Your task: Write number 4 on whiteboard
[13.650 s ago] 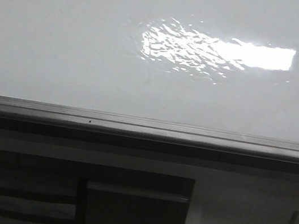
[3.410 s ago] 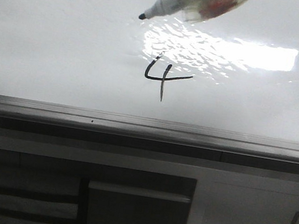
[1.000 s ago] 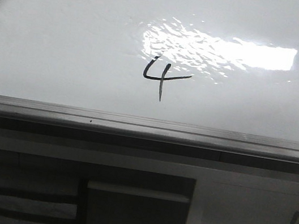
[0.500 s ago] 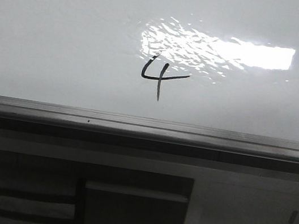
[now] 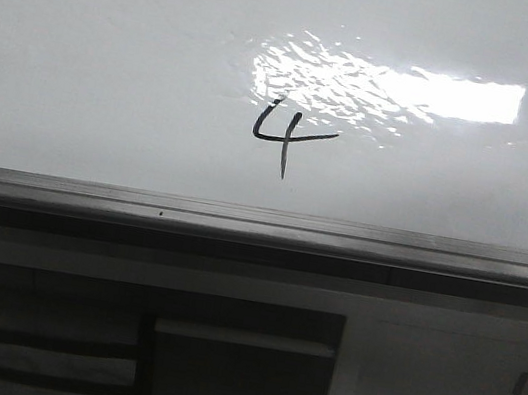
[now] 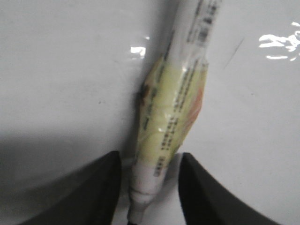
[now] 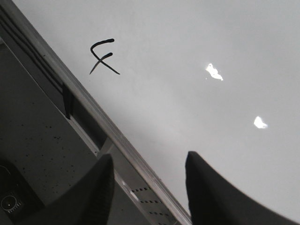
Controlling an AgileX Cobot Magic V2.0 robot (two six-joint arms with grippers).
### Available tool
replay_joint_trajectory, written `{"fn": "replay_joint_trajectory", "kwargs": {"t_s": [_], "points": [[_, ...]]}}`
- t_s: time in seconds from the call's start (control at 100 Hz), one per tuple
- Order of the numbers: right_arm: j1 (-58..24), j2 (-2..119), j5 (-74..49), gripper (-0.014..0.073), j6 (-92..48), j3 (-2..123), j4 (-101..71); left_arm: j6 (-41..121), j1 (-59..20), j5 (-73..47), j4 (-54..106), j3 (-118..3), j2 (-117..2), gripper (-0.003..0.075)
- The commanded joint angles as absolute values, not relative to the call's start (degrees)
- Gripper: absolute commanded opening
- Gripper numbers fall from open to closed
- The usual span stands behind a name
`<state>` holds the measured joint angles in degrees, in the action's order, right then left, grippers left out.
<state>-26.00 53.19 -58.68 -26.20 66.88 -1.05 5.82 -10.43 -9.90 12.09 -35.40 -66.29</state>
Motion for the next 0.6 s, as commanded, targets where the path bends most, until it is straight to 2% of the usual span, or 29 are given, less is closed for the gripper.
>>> {"fn": "replay_joint_trajectory", "kwargs": {"t_s": [0.0, 0.06, 0.31, 0.43, 0.59], "points": [[-25.5, 53.0, -54.9, 0.0311, -23.2, 68.4, -0.5, 5.1, -10.4, -7.5, 10.9, -37.9, -65.9, 0.0419], [-25.5, 53.0, -54.9, 0.0311, -20.1, 68.4, 0.5, 5.1, -10.4, -10.5, 9.0, -39.7, -65.0, 0.0440], [-25.5, 48.2, -52.5, 0.0311, -6.1, 66.2, 2.0, 5.1, -10.4, -31.3, 3.8, -49.3, -54.8, 0.0439], [-25.5, 43.6, -44.2, 0.0311, -4.3, 58.9, 2.0, 5.1, -10.4, -33.2, 3.7, -47.4, -45.2, 0.0438], [-25.5, 37.2, -33.2, 0.0309, -2.5, 48.0, 1.8, 5.1, -10.4, -28.3, 4.3, -39.8, -32.4, 0.0438]]}}
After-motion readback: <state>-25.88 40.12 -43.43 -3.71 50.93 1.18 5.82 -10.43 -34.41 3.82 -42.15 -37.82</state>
